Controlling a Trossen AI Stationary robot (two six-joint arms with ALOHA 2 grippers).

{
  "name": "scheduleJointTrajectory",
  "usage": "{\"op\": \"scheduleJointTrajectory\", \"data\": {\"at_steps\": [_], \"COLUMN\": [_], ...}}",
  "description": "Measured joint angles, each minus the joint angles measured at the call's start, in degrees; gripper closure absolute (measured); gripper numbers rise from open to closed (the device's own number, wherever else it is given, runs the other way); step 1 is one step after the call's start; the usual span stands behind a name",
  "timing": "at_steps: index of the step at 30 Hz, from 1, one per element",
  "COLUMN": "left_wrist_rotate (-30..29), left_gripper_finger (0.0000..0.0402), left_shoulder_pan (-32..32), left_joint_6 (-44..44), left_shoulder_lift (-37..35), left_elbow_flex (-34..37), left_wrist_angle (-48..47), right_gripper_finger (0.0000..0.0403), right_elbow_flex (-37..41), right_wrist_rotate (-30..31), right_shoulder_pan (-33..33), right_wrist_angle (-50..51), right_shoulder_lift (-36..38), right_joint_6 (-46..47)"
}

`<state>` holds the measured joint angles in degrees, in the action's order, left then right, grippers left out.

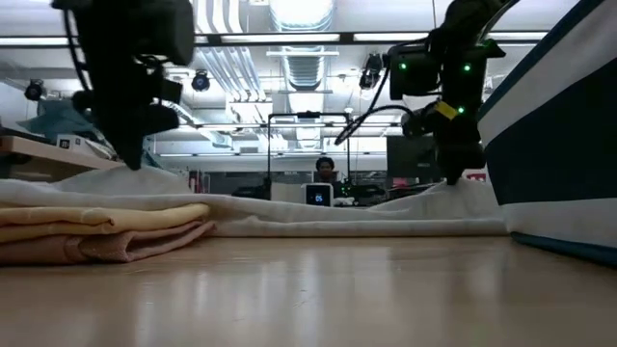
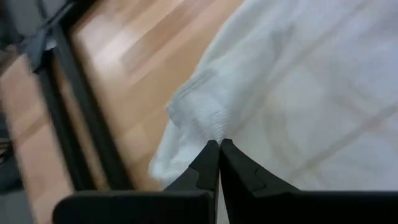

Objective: Fold towel
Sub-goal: Fold the white towel

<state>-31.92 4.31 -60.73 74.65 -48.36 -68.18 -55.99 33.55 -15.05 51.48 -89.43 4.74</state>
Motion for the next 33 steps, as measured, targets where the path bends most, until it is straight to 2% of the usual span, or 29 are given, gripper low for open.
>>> {"op": "scheduleJointTrajectory", "data": {"at_steps": [2, 6, 14, 22, 28, 33], "left_wrist_rotate": [0.0, -1.8, -2.2, -5.3, -15.1, -15.3], "left_gripper_finger": [0.0401, 0.0401, 0.0401, 0.0401, 0.0401, 0.0401], "left_shoulder_pan": [-2.0, -7.2, -15.6, -17.6, -17.6, -17.9], "left_joint_6": [3.3, 6.6, 10.9, 11.3, 12.7, 14.4], "left_shoulder_lift": [1.4, 4.6, 10.1, 10.1, 10.1, 10.2], "left_elbow_flex": [-1.1, -1.5, 1.4, 3.2, 3.2, 3.3], "left_wrist_angle": [2.2, -0.4, -1.0, 0.1, 6.5, 7.6], "right_gripper_finger": [0.0403, 0.0403, 0.0403, 0.0403, 0.0403, 0.0401], "right_elbow_flex": [0.0, -0.1, -0.1, 0.0, 0.2, 0.2], "right_wrist_rotate": [-1.8, -3.7, -3.8, -3.6, -3.9, -3.7], "right_shoulder_pan": [-0.9, -3.0, -6.4, -8.1, -8.0, -8.0], "right_wrist_angle": [-1.3, -3.8, -4.9, -6.2, -5.9, -6.5], "right_shoulder_lift": [0.6, 1.8, 2.3, 2.2, 2.0, 2.0], "right_joint_6": [-1.6, -5.4, -6.1, -4.8, -4.8, -4.3]}}
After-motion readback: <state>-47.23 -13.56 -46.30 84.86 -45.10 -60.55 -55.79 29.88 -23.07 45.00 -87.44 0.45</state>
